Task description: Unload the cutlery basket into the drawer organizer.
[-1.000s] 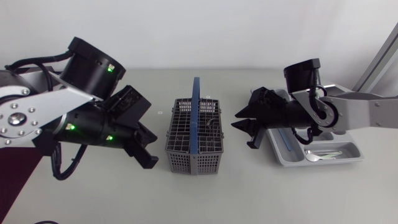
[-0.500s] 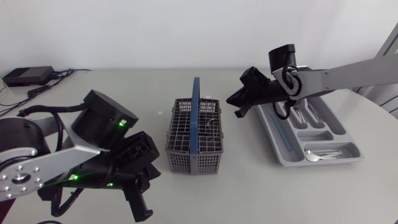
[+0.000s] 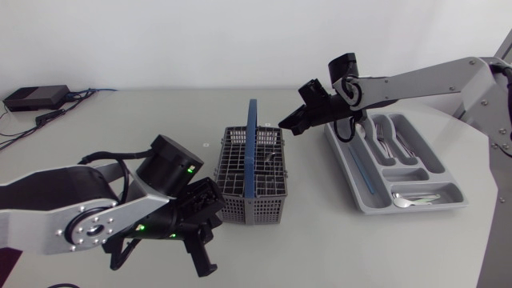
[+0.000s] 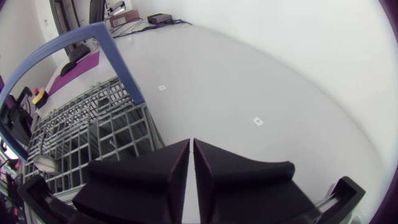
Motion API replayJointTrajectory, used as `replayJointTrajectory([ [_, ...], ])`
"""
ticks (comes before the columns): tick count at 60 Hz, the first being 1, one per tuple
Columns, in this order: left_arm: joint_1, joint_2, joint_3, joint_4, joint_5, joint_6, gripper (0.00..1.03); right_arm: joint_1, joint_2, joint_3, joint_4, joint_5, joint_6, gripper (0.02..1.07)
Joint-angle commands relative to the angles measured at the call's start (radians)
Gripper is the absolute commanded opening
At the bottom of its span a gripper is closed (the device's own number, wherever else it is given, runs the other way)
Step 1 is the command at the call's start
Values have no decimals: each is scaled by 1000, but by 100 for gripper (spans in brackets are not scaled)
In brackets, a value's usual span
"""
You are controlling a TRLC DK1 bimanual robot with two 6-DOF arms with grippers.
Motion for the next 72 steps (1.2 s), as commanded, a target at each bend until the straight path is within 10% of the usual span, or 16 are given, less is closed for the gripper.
replayJointTrajectory([
  [1, 12, 46, -19, 35, -5, 22, 6, 10, 27, 34, -35, -43, 32, 13],
  [72, 449, 224, 136, 227, 64, 176, 6, 65, -466, -585, -114, -99, -212, 13],
])
